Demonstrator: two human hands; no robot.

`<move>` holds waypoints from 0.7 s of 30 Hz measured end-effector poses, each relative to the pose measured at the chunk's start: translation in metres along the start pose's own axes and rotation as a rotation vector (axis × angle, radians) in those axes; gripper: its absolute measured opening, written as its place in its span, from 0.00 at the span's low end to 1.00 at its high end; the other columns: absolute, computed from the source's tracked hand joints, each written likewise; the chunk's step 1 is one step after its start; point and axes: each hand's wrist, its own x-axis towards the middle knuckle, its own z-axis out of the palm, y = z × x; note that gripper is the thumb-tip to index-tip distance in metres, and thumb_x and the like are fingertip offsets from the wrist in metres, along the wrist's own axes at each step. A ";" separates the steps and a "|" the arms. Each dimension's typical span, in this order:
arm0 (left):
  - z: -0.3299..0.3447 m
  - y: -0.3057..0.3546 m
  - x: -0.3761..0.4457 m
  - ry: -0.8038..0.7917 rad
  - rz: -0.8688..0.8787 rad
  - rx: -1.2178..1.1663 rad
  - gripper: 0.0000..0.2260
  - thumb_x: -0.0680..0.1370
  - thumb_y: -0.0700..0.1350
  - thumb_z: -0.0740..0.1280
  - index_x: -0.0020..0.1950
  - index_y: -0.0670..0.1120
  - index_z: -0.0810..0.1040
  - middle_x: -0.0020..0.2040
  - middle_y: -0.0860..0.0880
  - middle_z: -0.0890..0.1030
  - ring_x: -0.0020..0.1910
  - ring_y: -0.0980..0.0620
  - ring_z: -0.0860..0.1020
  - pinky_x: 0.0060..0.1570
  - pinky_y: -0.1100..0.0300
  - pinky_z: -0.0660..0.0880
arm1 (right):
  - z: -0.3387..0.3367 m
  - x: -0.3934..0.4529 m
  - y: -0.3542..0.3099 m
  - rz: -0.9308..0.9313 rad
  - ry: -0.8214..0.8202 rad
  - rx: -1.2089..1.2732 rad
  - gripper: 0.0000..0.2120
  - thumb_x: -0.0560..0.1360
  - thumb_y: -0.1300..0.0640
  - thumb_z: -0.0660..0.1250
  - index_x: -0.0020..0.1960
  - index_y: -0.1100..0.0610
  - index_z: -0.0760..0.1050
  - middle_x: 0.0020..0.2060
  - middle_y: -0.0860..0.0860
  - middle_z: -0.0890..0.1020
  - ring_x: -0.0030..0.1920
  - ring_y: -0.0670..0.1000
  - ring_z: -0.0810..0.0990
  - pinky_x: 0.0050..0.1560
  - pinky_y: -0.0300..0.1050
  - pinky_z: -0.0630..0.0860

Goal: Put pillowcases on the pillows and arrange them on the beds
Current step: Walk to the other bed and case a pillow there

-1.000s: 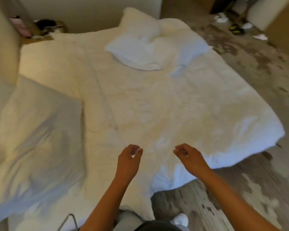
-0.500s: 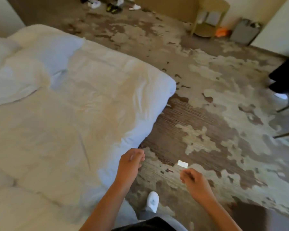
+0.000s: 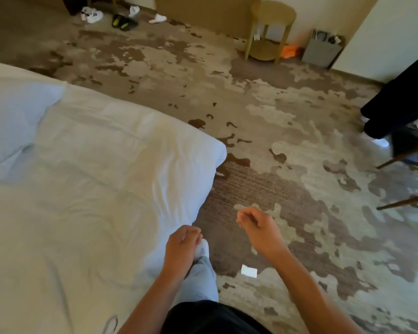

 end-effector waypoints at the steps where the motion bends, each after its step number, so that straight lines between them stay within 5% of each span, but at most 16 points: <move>1: 0.010 0.018 0.018 0.001 -0.005 -0.020 0.09 0.79 0.45 0.66 0.42 0.46 0.83 0.41 0.46 0.86 0.46 0.45 0.84 0.56 0.43 0.80 | -0.012 0.019 -0.009 0.001 0.016 0.002 0.09 0.84 0.47 0.64 0.47 0.43 0.80 0.39 0.43 0.84 0.36 0.45 0.82 0.31 0.33 0.75; 7: 0.086 0.146 0.112 -0.138 0.089 -0.006 0.10 0.81 0.47 0.66 0.44 0.47 0.83 0.42 0.48 0.86 0.47 0.46 0.84 0.52 0.46 0.82 | -0.087 0.105 -0.025 0.059 0.113 0.035 0.08 0.83 0.49 0.65 0.46 0.42 0.81 0.40 0.48 0.84 0.34 0.46 0.81 0.32 0.35 0.75; 13: 0.162 0.258 0.208 -0.228 0.231 0.053 0.09 0.82 0.52 0.65 0.49 0.52 0.83 0.44 0.55 0.86 0.48 0.56 0.84 0.52 0.59 0.83 | -0.163 0.197 0.010 0.198 0.172 0.040 0.10 0.82 0.50 0.67 0.43 0.44 0.81 0.38 0.48 0.85 0.39 0.49 0.84 0.44 0.50 0.81; 21: 0.226 0.366 0.341 -0.051 0.142 -0.014 0.07 0.82 0.49 0.66 0.48 0.51 0.83 0.44 0.54 0.87 0.47 0.54 0.86 0.49 0.59 0.83 | -0.256 0.403 0.001 0.175 0.021 0.014 0.11 0.82 0.49 0.67 0.41 0.45 0.81 0.36 0.44 0.84 0.35 0.41 0.81 0.34 0.31 0.73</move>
